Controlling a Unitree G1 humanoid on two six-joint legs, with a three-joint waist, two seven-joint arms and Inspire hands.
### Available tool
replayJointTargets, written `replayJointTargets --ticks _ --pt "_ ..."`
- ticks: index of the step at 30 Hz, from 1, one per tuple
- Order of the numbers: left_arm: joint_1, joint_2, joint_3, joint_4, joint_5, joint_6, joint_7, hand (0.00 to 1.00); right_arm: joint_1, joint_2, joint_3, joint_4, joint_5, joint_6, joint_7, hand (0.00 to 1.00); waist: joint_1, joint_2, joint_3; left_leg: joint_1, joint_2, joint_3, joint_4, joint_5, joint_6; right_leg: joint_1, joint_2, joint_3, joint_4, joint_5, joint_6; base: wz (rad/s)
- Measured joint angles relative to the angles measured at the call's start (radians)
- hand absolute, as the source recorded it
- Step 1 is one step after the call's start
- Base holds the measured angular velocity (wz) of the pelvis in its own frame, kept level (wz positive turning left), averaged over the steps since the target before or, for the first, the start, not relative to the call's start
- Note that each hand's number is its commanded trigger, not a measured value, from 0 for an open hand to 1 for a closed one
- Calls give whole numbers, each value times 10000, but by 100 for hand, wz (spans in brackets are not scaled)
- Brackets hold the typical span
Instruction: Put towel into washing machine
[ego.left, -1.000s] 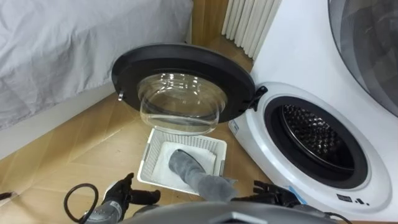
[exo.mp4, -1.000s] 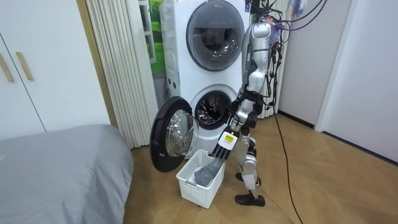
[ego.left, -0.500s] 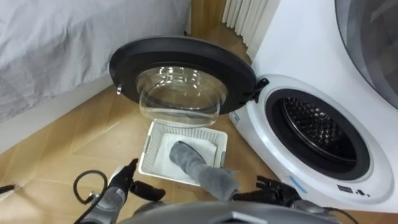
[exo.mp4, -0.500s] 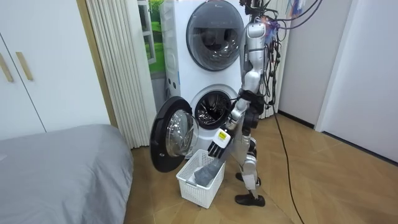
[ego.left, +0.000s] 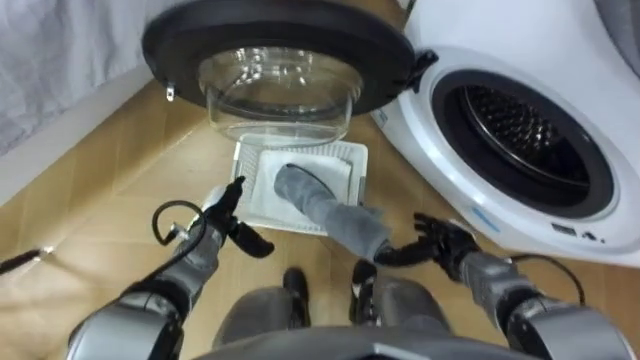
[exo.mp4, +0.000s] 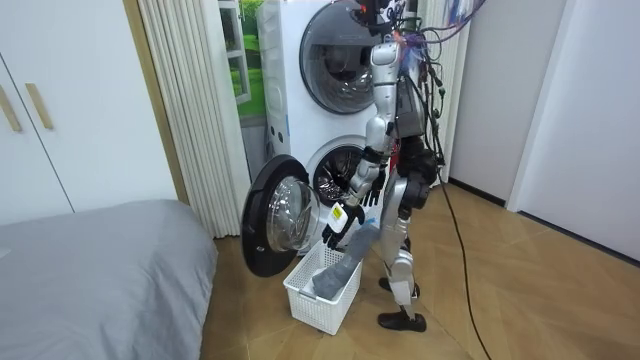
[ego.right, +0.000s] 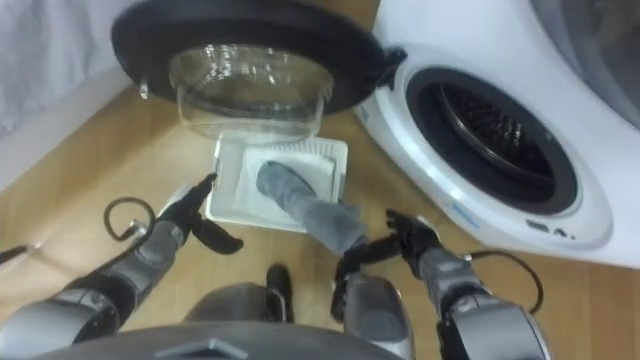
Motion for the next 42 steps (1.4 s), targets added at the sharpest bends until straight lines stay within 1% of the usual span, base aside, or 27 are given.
replayJointTargets --ticks 1,2,3,5,6,7,8,9,10,11,12,13,14,15,17,18,19,22,24,28,29,31,33,35,37,39,42 --pt "-95 -4 -77 17 1 0 79 0 -25 1 13 -100 26 2 -99 0 -19 2 17 -228 -3 -1 134 0 0 -173 -17 6 39 0 0 5" --pt "-323 3 -121 21 16 2 127 0 -84 22 38 -282 31 -1 -249 0 -59 -25 73 -679 1 6 406 -2 0 -527 -30 63 132 0 0 11" --pt "-596 21 -216 22 21 9 162 0 -286 69 104 -329 41 4 -331 0 -117 -30 175 -1157 21 17 690 -4 2 -893 -36 87 223 0 0 11" --pt "-967 6 -433 18 121 13 325 0 -507 133 201 -446 72 22 -415 0 -194 -22 252 -1922 60 120 1144 -7 5 -1538 -41 223 464 -1 -2 5" --pt "-1200 -4 -612 9 239 4 402 0 -559 153 277 -630 150 17 -479 0 -198 -24 259 -2417 111 223 1413 -17 22 -2035 -55 269 683 -5 -9 0" --pt "-1304 -9 -698 9 265 7 451 0 -627 172 362 -669 205 17 -489 0 -204 -24 277 -2642 133 239 1552 -35 52 -2247 -47 319 783 -10 -17 -13" --pt "-1519 -7 -875 6 311 5 548 0 -776 199 509 -705 283 22 -504 0 -211 -28 295 -3133 171 272 1857 -82 121 -2756 -40 408 1060 -24 -40 -13" --pt "-1786 -3 -976 4 407 -3 611 0 -880 198 577 -837 371 38 -545 0 -230 -36 315 -3653 183 296 2159 -132 192 -3316 -65 463 1406 -72 -112 -10" --pt "-1910 6 -1048 5 416 -5 686 0 -910 199 587 -937 437 50 -584 0 -249 -48 332 -3900 193 341 2315 -153 225 -3587 -95 463 1586 -103 -156 0" --pt "-2082 31 -1093 6 483 -7 835 0 -961 199 592 -1130 495 58 -632 0 -328 -59 361 -4399 204 376 2626 -219 309 -4082 -145 464 1925 -214 -269 5" --pt "-2310 119 -1265 -42 631 -7 988 0 -1014 198 680 -1361 568 67 -688 0 -450 -69 371 -4905 230 373 3014 -298 330 -4626 -185 475 2354 -274 -325 6" --pt "-2385 181 -1317 -79 707 -8 1043 0 -1031 193 749 -1465 659 52 -698 0 -507 -72 373 -5165 252 368 3249 -366 329 -4885 -194 490 2595 -323 -359 0" --pt "-2544 251 -1475 -78 860 -10 1170 0 -1109 186 923 -1544 858 24 -737 0 -559 -87 385 -5705 359 376 3772 -539 329 -5392 -187 510 3065 -452 -453 -5" --pt "-2658 290 -1582 -77 1025 -17 1276 0 -1174 192 1038 -1571 980 15 -783 0 -613 -125 407 -6104 403 378 4262 -667 323 -5834 -194 583 3520 -580 -495 -6" --pt "-2805 340 -1809 -76 1107 -39 1464 0 -1260 177 1290 -1644 1081 0 -809 0 -740 -140 413 -6627 463 408 4778 -794 293 -6395 -158 718 4045 -690 -501 -3" --pt "-2870 385 -1973 -77 1129 -60 1661 0 -1301 187 1453 -1666 1077 -46 -806 0 -813 -149 419 -6945 554 459 5059 -836 300 -6727 -147 721 4282 -706 -533 -8" --pt "-2898 392 -2049 -81 1148 -66 1736 0 -1322 193 1540 -1666 1076 -102 -803 0 -848 -159 421 -7098 563 457 5180 -846 287 -6881 -151 725 4400 -712 -549 -13" --pt "-2974 414 -2185 -147 1521 -80 2063 0 -1430 266 1792 -1769 1483 -386 -787 0 -1085 -182 421 -7809 724 468 5855 -977 269 -7594 -121 719 4982 -764 -672 -9" --pt "-3171 391 -2492 -147 1856 -101 2217 0 -1542 273 2005 -1770 2139 -536 -760 0 -1163 -221 428 -8226 923 461 6295 -1088 266 -7972 -1 699 5278 -773 -765 -10" --pt "-3464 377 -2835 -120 1973 -116 2574 0 -1742 319 2302 -1789 2560 -653 -656 0 -1486 -258 433 -8648 1085 421 6761 -1218 210 -8340 57 627 5629 -820 -891 -9" --pt "-3632 425 -2985 -119 1980 -125 2665 0 -1901 358 2433 -1786 2600 -657 -639 0 -1634 -289 430 -8791 1114 409 6895 -1266 197 -8487 71 621 5746 -838 -921 -8" --pt "-3927 440 -3148 -120 2004 -180 2814 0 -2065 364 2530 -1788 2646 -700 -582 0 -1690 -300 434 -9027 1286 389 7165 -1376 194 -8676 189 580 5850 -833 -969 -16" --pt "-4125 440 -3287 -128 2010 -279 2977 0 -2103 375 2549 -1825 2730 -761 -569 0 -1777 -317 442 -9171 1381 393 7321 -1447 195 -8812 230 562 5949 -847 -998 -13" --pt "-4201 435 -3460 -133 2020 -365 3137 0 -2094 419 2633 -1846 2835 -836 -526 0 -1875 -325 447 -9224 1426 380 7346 -1490 152 -8857 293 561 5931 -852 -1015 -9" --pt "-4206 418 -3613 -133 2095 -445 3204 0 -2086 437 2634 -1849 2859 -904 -459 0 -1941 -325 447 -9264 1418 336 7345 -1511 113 -8883 310 544 5929 -876 -1031 -2" --pt "-4232 480 -3634 -133 2251 -582 3319 0 -2085 443 2633 -1939 2901 -1027 -352 0 -2092 -327 447 -9445 1394 222 7347 -1521 81 -9003 292 442 5926 -909 -1074 8" --pt "-4233 481 -3763 -124 2263 -583 3332 0 -2071 452 2660 -2001 2942 -1069 -212 0 -2214 -343 449 -9530 1379 189 7372 -1547 33 -9081 279 416 5997 -1020 -1103 6"
